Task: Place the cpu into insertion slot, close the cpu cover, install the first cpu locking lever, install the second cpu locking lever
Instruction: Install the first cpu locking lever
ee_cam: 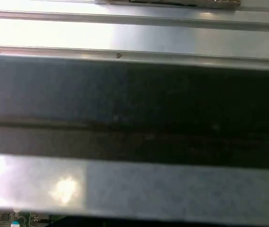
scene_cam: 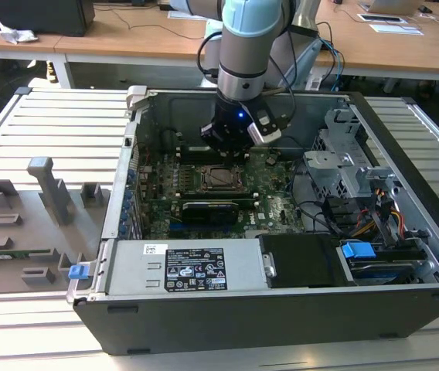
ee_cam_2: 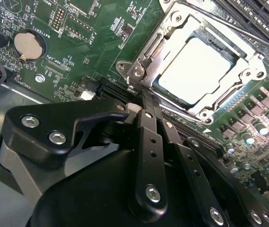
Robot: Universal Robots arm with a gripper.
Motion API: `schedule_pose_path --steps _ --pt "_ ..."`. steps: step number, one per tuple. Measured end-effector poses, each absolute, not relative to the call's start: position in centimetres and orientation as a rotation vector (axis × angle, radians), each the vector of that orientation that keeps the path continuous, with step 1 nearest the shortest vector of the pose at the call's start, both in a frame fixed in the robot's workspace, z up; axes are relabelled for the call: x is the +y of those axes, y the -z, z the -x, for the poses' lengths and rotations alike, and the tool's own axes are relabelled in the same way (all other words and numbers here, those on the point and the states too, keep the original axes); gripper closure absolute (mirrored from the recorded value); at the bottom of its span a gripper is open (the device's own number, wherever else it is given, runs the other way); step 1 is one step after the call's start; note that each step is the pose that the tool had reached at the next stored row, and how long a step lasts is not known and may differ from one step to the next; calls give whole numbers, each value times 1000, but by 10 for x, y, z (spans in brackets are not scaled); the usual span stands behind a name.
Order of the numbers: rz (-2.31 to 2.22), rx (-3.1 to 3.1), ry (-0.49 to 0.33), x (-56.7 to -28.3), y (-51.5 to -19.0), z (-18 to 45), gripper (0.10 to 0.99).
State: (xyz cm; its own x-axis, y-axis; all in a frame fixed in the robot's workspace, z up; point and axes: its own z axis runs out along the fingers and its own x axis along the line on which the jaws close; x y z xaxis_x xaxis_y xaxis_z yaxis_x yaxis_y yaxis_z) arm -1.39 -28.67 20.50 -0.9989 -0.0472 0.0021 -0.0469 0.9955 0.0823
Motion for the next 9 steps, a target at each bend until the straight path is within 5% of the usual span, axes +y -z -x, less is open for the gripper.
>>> schedule_pose_path --steps 9 --pt "-74 -3134 128 -288 -201 13 980"
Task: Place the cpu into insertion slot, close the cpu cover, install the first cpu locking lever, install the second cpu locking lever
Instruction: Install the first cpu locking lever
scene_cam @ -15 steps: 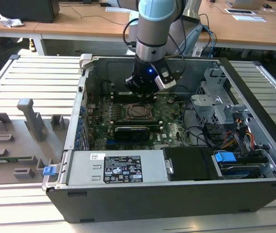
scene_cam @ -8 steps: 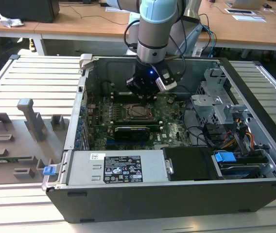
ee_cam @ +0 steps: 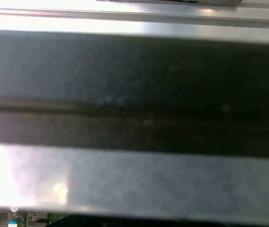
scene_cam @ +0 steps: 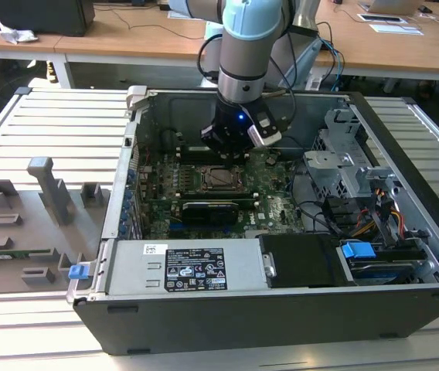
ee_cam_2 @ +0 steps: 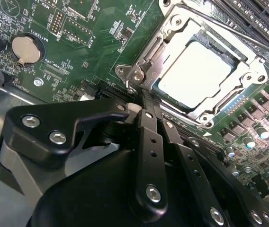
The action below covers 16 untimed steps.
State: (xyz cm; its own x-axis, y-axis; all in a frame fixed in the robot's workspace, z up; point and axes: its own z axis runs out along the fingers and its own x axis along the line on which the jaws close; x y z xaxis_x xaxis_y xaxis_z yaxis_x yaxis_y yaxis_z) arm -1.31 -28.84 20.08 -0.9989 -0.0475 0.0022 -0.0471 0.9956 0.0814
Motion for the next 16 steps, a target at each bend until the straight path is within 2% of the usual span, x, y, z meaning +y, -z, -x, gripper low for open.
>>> schedule_pose_path --steps 7,16 --pt "-74 -3134 128 -289 -212 12 980" --pt "-74 -3134 128 -316 -212 12 980"
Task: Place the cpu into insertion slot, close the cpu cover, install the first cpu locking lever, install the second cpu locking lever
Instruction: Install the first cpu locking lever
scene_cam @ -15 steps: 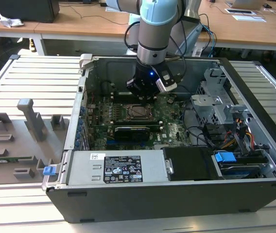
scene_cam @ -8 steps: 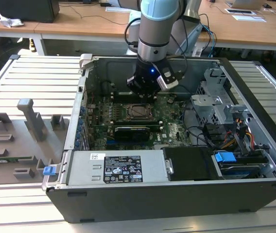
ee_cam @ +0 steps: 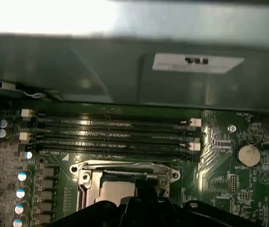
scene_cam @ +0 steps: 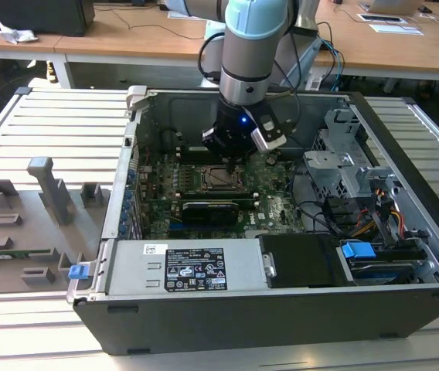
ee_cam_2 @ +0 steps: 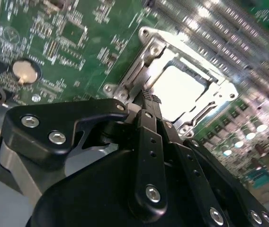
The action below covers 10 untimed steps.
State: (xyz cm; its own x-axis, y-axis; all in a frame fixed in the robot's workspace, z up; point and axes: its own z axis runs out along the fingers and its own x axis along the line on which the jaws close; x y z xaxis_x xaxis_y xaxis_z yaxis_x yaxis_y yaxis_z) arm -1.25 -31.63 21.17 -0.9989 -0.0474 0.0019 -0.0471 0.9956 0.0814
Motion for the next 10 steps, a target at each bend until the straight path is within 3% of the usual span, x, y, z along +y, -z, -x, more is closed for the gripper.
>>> schedule_pose_path --steps 10 --pt "-74 -3134 123 -333 -214 12 980"
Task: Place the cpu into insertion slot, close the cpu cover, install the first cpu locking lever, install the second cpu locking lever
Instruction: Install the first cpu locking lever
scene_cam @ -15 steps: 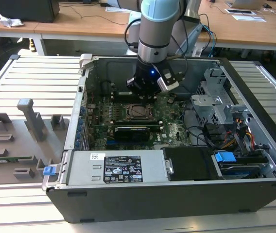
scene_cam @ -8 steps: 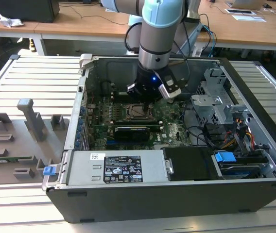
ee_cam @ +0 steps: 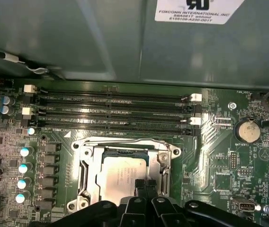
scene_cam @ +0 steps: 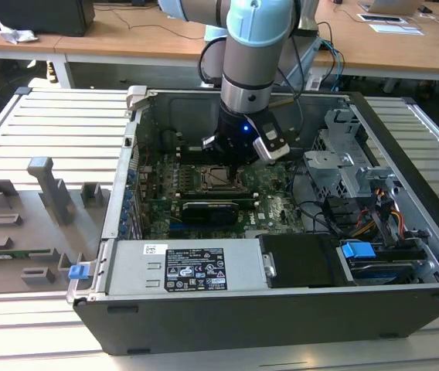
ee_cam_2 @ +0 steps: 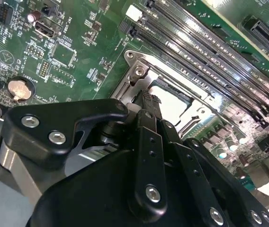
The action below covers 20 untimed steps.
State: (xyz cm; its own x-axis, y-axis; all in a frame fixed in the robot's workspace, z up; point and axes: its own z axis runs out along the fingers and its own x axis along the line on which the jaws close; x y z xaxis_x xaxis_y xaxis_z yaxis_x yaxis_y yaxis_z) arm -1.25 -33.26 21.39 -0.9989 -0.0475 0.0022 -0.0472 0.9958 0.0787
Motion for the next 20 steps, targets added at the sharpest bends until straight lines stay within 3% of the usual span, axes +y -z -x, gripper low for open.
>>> schedule_pose_path --steps 20 --pt "-74 -3134 115 -333 -239 12 980"
